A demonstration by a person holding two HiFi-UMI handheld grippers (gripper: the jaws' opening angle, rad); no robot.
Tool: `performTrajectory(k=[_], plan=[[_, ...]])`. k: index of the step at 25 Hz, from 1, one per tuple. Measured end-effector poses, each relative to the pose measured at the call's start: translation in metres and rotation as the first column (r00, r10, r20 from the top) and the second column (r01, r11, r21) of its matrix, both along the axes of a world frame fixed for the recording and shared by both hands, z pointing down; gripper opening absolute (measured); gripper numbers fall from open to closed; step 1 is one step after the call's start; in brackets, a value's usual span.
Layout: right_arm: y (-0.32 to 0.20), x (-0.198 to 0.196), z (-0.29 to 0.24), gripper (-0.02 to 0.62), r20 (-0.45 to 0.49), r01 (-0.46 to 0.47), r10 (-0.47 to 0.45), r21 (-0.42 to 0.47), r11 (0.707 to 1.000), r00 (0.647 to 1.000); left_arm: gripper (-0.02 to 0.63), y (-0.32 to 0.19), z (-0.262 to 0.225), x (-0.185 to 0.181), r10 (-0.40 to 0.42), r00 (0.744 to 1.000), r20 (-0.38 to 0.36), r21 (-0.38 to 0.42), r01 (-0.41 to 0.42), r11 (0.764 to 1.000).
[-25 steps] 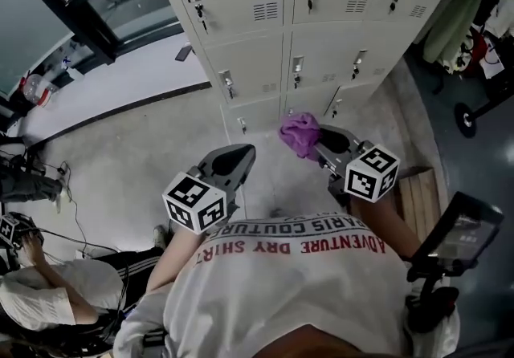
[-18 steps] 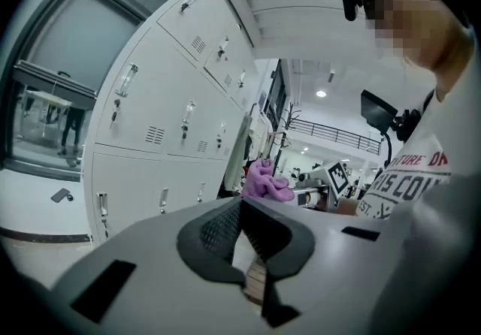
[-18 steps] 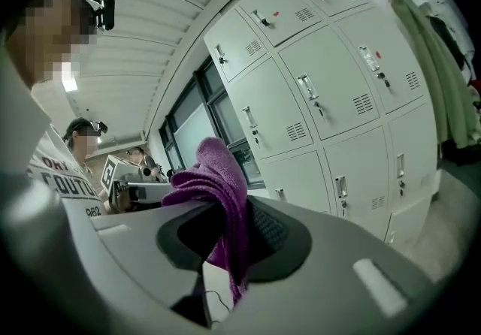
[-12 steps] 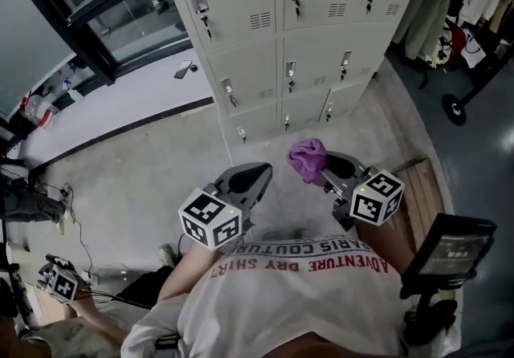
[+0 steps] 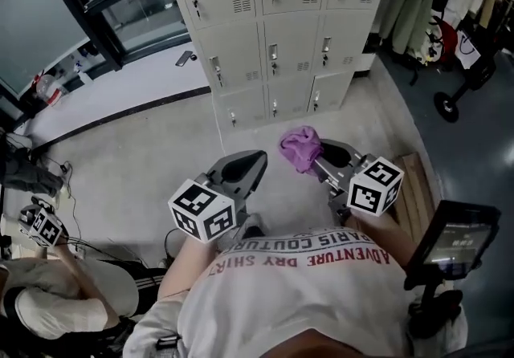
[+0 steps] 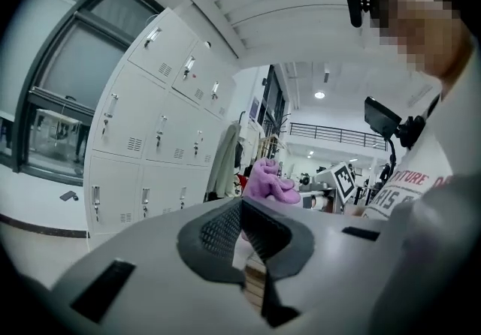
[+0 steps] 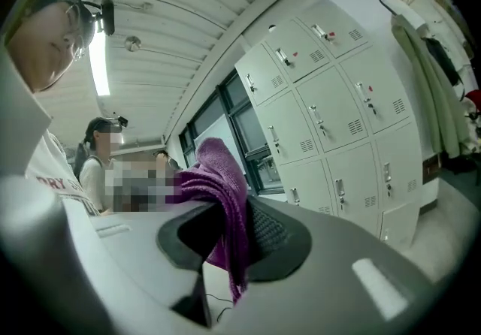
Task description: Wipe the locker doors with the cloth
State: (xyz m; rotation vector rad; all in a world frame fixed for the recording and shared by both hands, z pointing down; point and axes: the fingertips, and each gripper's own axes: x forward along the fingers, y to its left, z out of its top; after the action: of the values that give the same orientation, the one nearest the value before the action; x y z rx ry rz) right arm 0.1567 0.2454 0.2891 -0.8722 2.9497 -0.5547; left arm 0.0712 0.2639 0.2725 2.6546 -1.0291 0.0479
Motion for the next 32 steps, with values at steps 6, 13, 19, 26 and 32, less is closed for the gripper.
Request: performTrajectory(k=[6, 13, 19, 26, 32], plan=[[0.08, 0.081, -0.013, 0.075, 0.0, -0.011, 0.011, 0.054, 0.998, 1.0, 0.0, 0.078, -0.006, 0.08, 0.0, 1.0, 0.028, 0.028, -0.001, 1.0], [0.132, 0.128, -0.021, 0.075, 0.015, -0.017, 0.016, 0.072, 0.997, 1.0, 0.0, 0.128, -0.017, 0.129, 0.011, 0.998, 0.061, 0.044, -0.014, 0.999], [0.157, 0.138, -0.018, 0.075, 0.033, -0.018, 0.016, 0.075, 0.997, 0.999, 0.0, 0.152, -0.018, 0.139, 0.012, 0.998, 0.069, 0.059, -0.016, 0.998], [0.162, 0.133, -0.022, 0.075, 0.021, -0.008, 0.007, 0.08, 0.997, 1.0, 0.0, 0.156, -0.022, 0.135, -0.005, 0.997, 0.082, 0.072, -0.001, 0.997], [0.167, 0.13, -0.027, 0.075, 0.027, -0.004, 0.003, 0.073, 0.997, 1.0, 0.0, 0.164, -0.026, 0.131, -0.002, 0.997, 0.076, 0.076, -0.004, 0.997]])
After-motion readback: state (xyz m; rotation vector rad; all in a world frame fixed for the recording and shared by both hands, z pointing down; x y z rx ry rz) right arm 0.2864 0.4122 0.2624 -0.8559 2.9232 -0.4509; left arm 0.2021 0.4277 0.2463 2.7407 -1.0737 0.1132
